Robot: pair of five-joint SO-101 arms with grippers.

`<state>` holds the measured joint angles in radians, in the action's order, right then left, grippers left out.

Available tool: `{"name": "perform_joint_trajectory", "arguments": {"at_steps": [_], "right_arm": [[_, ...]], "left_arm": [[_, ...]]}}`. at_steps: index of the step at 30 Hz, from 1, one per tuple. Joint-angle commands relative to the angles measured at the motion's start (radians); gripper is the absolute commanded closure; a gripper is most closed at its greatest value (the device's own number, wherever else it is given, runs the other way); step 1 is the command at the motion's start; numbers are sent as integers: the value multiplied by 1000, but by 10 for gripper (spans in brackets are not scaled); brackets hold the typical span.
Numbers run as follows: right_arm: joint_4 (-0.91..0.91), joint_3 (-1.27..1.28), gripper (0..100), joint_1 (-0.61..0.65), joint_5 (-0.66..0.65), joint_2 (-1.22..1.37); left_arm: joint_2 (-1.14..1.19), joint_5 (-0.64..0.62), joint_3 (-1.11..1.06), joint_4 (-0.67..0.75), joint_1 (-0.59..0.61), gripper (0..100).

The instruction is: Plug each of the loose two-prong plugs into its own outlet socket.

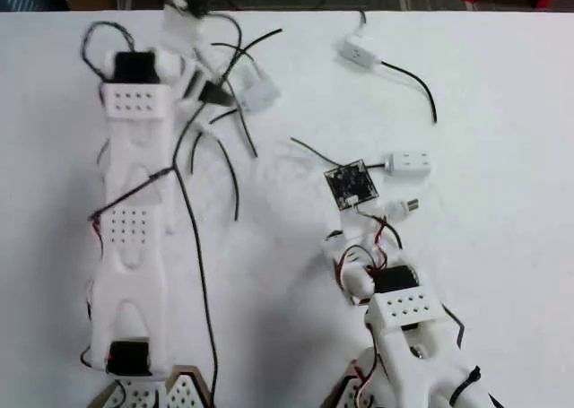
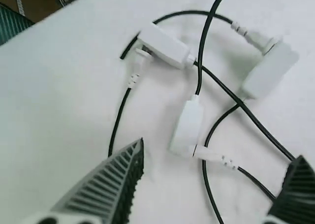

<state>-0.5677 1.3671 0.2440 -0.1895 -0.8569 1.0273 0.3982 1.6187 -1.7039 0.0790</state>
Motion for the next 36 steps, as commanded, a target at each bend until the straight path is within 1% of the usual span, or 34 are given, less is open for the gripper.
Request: {"name": "perform_joint_trajectory", "arguments": {"at_steps": [1, 4, 6, 9, 12, 15, 17, 19, 21, 23, 26, 29, 32, 33, 36], "right_arm": [[15, -5, 974, -1, -2, -31], [15, -5, 974, -1, -2, -31], [13, -3, 974, -1, -2, -31], [10, -3, 974, -2, -2, -31], [10, -3, 974, -21, -2, -33], [7, -15, 969, -51, 0, -35], [-4, -54, 929, -68, 0, -35], [-71, -140, 863, -97, 6, -35], [-177, -269, 806, -125, 8, -33], [-289, -439, 772, -165, 28, -22], [-390, -684, 768, -240, 143, 15], [-423, -853, 766, -315, 272, 127], [-418, -945, 765, -374, 370, 303], [-418, -980, 765, -387, 382, 371], [-424, -1120, 760, -417, 381, 590]], "left_arm": [[-240, -26, 31, -89, 8, 579], [-366, -71, -52, -87, 33, 579], [-456, -80, -163, -89, 42, 579], [-627, -81, -410, -89, 45, 579], [-848, -86, -667, -84, 38, 587], [-1059, -86, -865, -54, 38, 608], [-1165, -87, -977, -17, 41, 610], [-1245, -107, -1080, 17, 44, 610], [-1294, -153, -1175, 49, 44, 609], [-1319, -187, -1255, 81, 38, 609], [-1319, -218, -1361, 143, 18, 609], [-1319, -227, -1479, 195, -21, 609], [-1322, -229, -1594, 238, -71, 611], [-1322, -238, -1633, 255, -87, 611], [-1320, -325, -1745, 334, -116, 611]]}}
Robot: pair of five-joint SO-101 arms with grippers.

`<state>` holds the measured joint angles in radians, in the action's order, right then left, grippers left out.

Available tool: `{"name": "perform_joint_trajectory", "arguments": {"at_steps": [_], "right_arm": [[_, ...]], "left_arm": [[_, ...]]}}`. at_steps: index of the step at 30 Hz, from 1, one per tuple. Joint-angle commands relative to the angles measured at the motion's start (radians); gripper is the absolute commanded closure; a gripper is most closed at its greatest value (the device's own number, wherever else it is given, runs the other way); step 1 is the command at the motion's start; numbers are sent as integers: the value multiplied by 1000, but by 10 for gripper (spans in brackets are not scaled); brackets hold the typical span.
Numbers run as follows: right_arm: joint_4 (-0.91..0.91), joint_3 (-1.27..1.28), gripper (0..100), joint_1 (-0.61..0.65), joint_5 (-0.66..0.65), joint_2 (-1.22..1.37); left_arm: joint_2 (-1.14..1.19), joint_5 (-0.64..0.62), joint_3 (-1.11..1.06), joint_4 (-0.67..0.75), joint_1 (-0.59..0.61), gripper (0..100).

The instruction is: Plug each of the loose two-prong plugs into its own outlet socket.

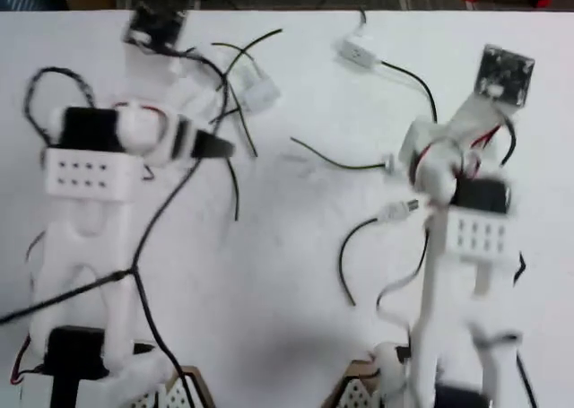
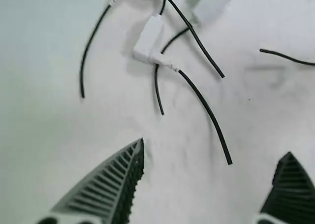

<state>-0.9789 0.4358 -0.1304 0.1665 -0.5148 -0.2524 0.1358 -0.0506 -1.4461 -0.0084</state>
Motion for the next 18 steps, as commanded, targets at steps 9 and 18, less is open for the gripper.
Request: {"name": "perform_joint_trajectory", "arguments": {"at_steps": [9, 18], "right_arm": [[-216, -736, 683, -58, 34, 831], [-400, -1119, 683, -21, 269, 1205]], "left_arm": [[-41, -164, -500, 545, -38, 609], [-41, -155, -726, 888, -31, 609]]}}
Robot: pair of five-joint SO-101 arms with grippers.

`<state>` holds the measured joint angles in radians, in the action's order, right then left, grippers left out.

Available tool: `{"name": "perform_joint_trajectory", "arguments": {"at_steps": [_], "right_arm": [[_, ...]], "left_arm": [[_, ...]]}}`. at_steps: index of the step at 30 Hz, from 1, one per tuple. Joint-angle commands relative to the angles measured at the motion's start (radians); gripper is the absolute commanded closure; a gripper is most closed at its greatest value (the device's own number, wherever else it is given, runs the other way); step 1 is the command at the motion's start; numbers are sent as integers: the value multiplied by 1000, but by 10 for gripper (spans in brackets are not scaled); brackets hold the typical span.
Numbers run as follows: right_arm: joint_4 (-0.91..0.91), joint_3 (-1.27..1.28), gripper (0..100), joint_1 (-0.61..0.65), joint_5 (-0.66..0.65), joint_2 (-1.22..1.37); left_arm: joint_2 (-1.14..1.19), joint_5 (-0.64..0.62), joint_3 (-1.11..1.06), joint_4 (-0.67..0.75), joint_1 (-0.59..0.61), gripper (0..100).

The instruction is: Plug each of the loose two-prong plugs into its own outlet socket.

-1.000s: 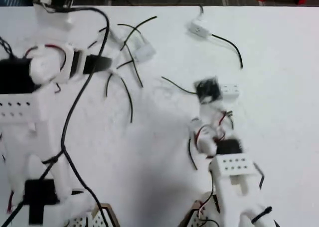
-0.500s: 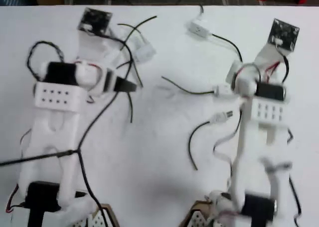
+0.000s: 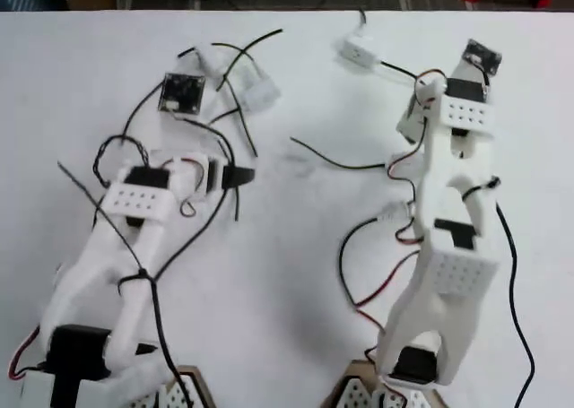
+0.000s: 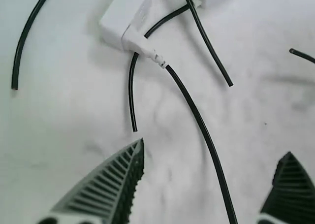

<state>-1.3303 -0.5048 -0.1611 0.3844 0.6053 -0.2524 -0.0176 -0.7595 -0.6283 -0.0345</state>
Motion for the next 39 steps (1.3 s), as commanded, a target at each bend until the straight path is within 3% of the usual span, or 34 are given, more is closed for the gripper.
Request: {"name": "perform_joint_trajectory", "arguments": {"at_steps": [1, 9, 15, 17, 21, 29, 34, 39], "right_arm": [[-51, -221, 683, 12, -11, 113], [-90, -525, 683, 15, -914, 229], [-367, -605, 683, 48, -1649, 240], [-392, -585, 683, 42, -1830, 236], [-390, -559, 683, 27, -2042, 246], [-390, -450, 683, 24, -2222, 245], [-384, -379, 684, 28, -2277, 246], [-240, -377, 728, 27, -2277, 317]], "left_arm": [[-41, -2, -23, 78, -5, 609], [-39, -2, -25, 78, -4, 609], [-39, 0, -29, 98, 13, 609], [-39, 0, -28, 100, 31, 609], [-38, -2, -29, 138, 68, 609], [61, -2, 2, 178, 68, 609], [93, -2, 25, 176, 70, 609], [97, -2, 25, 178, 70, 610]]}}
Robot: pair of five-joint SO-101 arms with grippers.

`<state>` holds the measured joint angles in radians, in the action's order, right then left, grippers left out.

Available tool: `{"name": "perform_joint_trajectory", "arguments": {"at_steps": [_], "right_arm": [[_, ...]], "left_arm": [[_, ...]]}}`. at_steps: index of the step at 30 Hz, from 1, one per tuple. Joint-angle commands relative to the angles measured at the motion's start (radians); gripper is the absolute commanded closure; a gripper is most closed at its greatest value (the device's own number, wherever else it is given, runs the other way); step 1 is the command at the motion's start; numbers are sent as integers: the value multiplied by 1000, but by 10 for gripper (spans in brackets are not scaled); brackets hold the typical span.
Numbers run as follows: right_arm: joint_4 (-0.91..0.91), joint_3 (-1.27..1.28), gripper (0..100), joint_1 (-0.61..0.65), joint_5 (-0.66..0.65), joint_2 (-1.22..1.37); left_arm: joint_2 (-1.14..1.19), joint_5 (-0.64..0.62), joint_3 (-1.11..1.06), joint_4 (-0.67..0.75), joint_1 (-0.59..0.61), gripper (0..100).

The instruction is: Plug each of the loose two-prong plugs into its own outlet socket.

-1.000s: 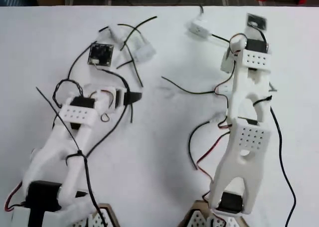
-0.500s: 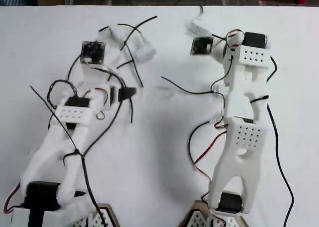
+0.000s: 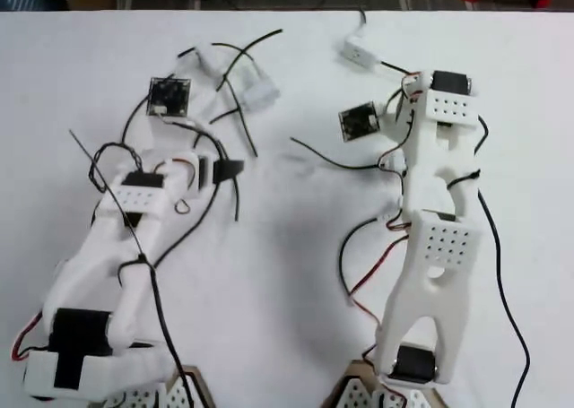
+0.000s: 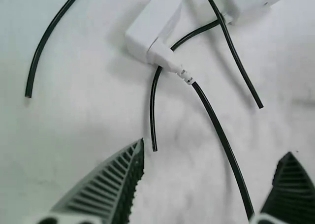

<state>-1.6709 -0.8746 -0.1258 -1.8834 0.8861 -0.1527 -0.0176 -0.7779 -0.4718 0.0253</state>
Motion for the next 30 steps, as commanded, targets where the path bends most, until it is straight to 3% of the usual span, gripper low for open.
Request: {"name": "perform_joint_trajectory", "arguments": {"at_steps": [1, 7, 10, 18, 30], "right_arm": [[133, -9, 744, -10, -9, 64], [206, -64, 861, -7, -2, 148], [203, -144, 940, -5, 100, 125], [-50, -459, 939, 13, 342, 36], [-53, -512, 937, 107, 937, -71]], "left_arm": [[-2, -2, 43, 23, 10, 610], [1, -2, 43, 28, 10, 610], [1, -2, 46, 28, 10, 610], [1, -2, 46, 28, 12, 611], [-7, -9, 48, 21, 50, 611]]}}
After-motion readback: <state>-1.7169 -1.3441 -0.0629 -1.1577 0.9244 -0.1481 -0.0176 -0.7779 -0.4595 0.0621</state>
